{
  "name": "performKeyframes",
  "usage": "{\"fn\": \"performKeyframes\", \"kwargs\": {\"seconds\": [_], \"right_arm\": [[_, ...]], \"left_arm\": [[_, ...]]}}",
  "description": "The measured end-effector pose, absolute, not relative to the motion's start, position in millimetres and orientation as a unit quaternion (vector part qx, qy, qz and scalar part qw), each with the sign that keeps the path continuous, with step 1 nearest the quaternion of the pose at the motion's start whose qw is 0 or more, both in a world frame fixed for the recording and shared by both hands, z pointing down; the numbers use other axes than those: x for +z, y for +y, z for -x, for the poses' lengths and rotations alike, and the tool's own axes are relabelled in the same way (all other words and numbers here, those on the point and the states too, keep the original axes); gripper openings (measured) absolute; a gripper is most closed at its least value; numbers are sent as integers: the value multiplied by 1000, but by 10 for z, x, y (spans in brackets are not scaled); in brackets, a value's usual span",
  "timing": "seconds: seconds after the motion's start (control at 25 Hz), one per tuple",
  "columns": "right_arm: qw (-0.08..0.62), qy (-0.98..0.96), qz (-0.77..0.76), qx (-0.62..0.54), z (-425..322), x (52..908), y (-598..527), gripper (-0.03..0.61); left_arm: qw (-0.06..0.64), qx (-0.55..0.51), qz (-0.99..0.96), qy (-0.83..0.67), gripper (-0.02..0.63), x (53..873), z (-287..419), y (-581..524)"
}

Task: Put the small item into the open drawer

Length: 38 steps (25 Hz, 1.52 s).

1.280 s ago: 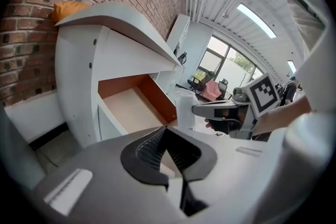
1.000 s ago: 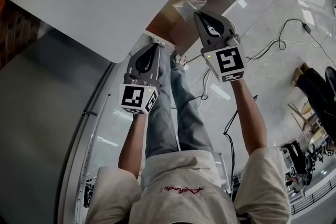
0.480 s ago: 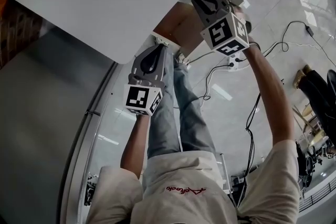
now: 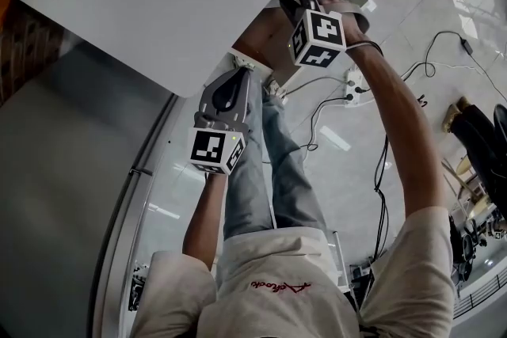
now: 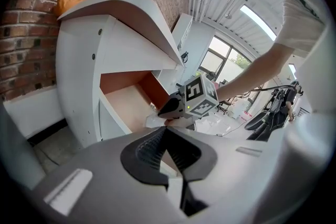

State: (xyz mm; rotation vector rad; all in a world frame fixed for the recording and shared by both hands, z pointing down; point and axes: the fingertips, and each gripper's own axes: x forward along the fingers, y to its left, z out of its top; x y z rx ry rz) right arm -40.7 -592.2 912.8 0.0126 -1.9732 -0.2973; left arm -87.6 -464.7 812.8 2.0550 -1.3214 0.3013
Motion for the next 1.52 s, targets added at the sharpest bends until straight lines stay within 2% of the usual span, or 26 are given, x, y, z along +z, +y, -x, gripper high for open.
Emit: {"fn": "performKeyframes", "kwargs": {"seconds": [0.64, 0.72, 0.96, 1.16, 1.52], "right_arm": [[562, -814, 18, -146, 481, 9337, -5986, 17], [556, -817, 19, -150, 508, 9300, -5985, 106], [537, -827, 7, -164, 568, 9171, -6028, 180], [521, -833, -2, -184, 590, 9083, -6022, 206], [462, -868, -69, -169, 592, 8642, -6037, 200]], "left_arm": [[335, 120, -785, -507, 9, 8141, 872, -4691], [335, 120, -784, -508, 9, 8144, 881, -4700], [333, 121, -788, -503, 9, 8129, 831, -4697], [333, 121, -789, -502, 8, 8112, 805, -4670], [330, 120, -792, -500, 9, 8060, 736, -4657]]}}
